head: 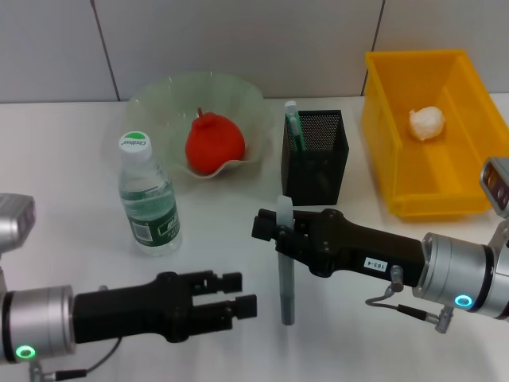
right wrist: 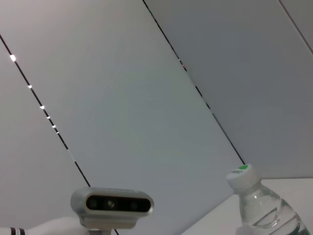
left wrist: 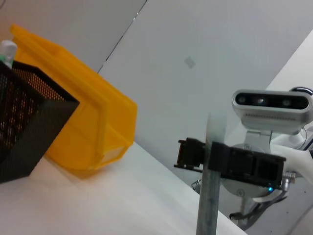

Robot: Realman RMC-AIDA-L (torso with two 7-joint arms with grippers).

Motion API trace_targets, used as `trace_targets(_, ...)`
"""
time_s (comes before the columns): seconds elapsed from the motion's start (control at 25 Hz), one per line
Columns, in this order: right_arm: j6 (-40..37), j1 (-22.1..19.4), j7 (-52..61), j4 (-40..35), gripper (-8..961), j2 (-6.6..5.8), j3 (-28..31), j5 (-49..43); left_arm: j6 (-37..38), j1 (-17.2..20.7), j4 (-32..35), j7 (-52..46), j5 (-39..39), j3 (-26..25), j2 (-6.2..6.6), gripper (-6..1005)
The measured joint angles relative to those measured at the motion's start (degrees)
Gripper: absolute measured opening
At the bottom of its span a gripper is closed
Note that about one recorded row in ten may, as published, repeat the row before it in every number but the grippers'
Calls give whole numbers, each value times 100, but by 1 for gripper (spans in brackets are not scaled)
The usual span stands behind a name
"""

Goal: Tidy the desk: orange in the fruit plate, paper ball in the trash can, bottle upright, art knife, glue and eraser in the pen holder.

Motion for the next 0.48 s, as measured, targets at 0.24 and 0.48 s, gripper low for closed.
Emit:
trace_targets(0.24,-157,-30,208,-272,141,-37,0,1,278,178,443,-79,-11,-291,53,605)
trace_targets(0.48,-437,-350,1185,-1921,140,-57,-33,0,313,580,898,164,-10,-700,80,832)
